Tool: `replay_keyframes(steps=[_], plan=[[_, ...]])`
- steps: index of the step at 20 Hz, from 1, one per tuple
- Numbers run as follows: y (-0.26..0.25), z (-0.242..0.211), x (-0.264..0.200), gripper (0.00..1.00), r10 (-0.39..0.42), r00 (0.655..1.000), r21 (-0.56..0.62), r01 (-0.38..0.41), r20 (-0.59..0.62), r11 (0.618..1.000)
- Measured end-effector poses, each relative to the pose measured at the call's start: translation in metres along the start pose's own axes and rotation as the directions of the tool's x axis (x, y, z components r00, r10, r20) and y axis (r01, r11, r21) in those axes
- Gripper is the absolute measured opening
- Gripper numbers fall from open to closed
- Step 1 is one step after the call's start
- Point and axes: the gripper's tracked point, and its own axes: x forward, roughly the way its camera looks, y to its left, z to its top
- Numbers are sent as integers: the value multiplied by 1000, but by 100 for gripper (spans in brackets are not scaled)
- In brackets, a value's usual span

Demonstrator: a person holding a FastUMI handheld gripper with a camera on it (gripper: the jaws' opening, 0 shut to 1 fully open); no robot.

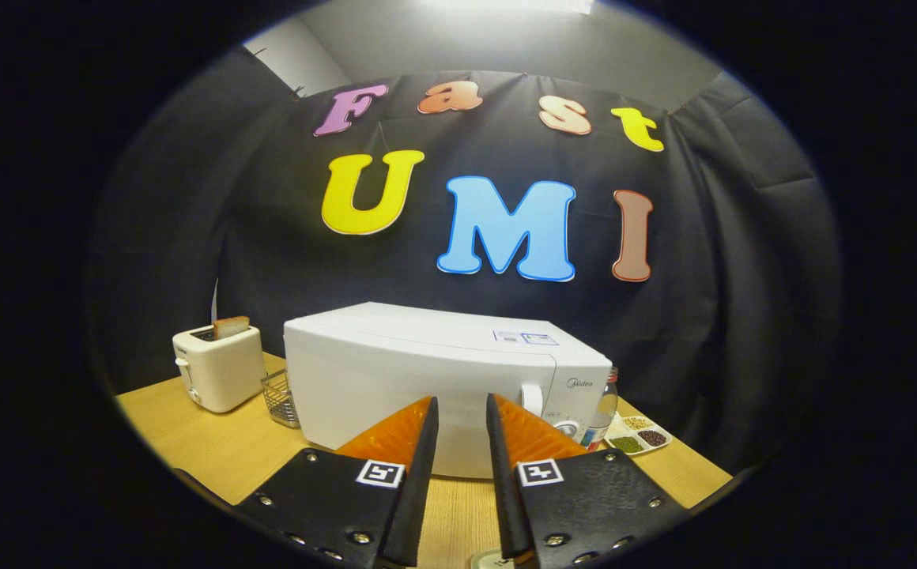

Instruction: Open the microwave, put the food inside, and close the microwave door.

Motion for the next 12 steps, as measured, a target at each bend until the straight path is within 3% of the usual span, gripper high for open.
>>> replay_keyframes(steps=[1, 4, 7, 9, 10, 12], plan=[[1, 9, -8, 40, 1, 1000, -3, -1, 1, 1000], [4, 39, -32, 60, 7, 1000, 4, -7, 21, 1000], [0, 74, -54, 67, -16, 998, 0, 16, 68, 1000], [-1, 99, -68, 78, -13, 995, 13, 12, 99, 1000], [-3, 107, -73, 97, -17, 995, 33, 14, 103, 999], [-3, 128, -85, 97, -10, 991, 69, 1, 130, 998]])
